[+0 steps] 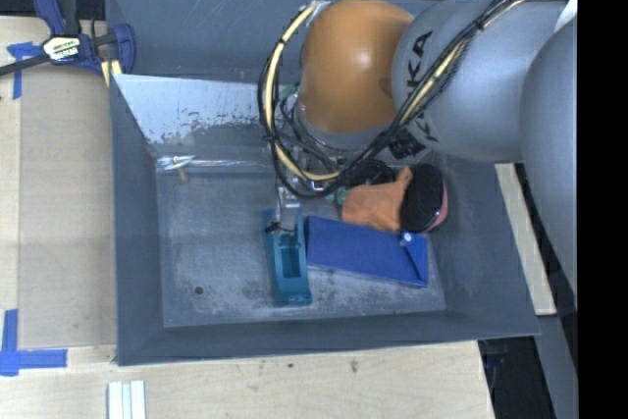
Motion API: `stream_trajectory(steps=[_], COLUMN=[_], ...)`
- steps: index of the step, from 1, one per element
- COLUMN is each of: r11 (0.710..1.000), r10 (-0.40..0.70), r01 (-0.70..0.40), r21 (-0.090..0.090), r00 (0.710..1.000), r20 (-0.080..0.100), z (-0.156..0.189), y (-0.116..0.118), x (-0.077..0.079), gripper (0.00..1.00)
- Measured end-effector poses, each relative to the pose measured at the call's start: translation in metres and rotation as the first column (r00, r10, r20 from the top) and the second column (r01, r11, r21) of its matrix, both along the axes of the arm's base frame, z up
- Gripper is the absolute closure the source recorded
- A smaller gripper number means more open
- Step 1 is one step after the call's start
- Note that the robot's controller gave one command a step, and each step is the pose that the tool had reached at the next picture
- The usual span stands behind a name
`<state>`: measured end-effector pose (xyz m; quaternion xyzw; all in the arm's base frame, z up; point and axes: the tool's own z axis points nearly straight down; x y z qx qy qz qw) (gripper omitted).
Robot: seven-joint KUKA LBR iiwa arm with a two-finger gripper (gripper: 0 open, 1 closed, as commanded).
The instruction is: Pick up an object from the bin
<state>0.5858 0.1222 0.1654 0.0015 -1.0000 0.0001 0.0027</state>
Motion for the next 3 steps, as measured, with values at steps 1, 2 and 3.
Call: stream_trajectory(steps=[1, 2, 3], r11=[1.0, 0.998, 0.999], r10=[-0.002, 0.07, -0.041], r01=[0.002, -0.07, 0.041], r21=[0.001, 0.001, 0.0], r00=[1.0, 0.998, 0.999], r20=[0.008, 0.008, 0.01], z=[0.005, 0.034, 0.039], y=[0.0, -0.049, -0.066], x=[0.002, 0.014, -0.017], gripper=[0.0, 0.0, 0.0])
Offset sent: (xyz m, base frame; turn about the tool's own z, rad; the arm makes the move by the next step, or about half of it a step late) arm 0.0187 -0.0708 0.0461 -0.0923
